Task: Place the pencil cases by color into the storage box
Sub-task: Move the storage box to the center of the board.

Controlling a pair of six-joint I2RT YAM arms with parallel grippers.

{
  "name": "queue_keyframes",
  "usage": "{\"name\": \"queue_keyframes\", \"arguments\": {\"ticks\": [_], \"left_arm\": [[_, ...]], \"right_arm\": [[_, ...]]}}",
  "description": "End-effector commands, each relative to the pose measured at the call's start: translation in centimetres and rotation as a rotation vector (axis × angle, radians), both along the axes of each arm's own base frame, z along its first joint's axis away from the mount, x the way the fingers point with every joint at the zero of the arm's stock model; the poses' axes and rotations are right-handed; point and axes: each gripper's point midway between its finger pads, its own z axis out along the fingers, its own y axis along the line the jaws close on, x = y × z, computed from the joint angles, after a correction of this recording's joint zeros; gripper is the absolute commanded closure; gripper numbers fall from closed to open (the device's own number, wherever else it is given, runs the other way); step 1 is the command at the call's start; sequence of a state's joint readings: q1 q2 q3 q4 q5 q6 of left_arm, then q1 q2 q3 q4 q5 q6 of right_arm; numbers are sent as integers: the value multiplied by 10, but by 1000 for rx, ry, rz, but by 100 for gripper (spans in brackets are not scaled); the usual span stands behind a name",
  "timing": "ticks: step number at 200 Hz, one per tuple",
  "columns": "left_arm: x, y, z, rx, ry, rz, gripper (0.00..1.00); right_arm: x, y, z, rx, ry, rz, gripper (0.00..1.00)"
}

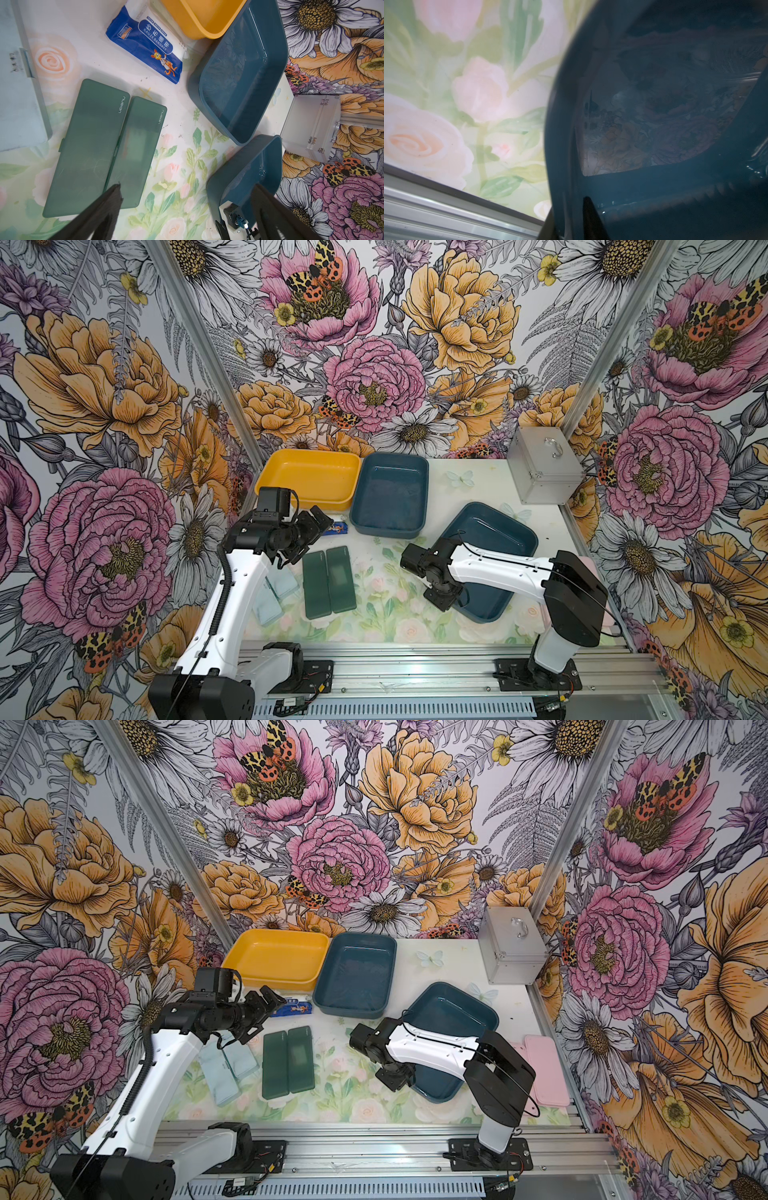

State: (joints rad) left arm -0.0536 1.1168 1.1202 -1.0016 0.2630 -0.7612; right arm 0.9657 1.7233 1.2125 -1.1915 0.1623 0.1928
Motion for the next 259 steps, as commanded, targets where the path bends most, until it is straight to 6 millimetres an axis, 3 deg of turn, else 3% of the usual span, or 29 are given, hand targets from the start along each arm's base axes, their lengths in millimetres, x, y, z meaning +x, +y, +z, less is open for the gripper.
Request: {"name": "queue_keyframes", "arguments": {"ticks": [1, 99, 168, 259], "left_arm": [[7, 2, -4, -21, -4, 28, 1], [13, 0, -9, -36, 8, 28, 1], [18, -6, -10, -41, 13, 7, 1], [26, -13, -12, -45, 20, -10, 1]], "right_arm": [[15, -2, 5, -57, -44, 90, 78], [32, -10, -17, -81, -12, 152, 79], [49, -17, -20, -146, -80, 301, 85], [78, -33, -27, -278, -147, 364, 82]]}}
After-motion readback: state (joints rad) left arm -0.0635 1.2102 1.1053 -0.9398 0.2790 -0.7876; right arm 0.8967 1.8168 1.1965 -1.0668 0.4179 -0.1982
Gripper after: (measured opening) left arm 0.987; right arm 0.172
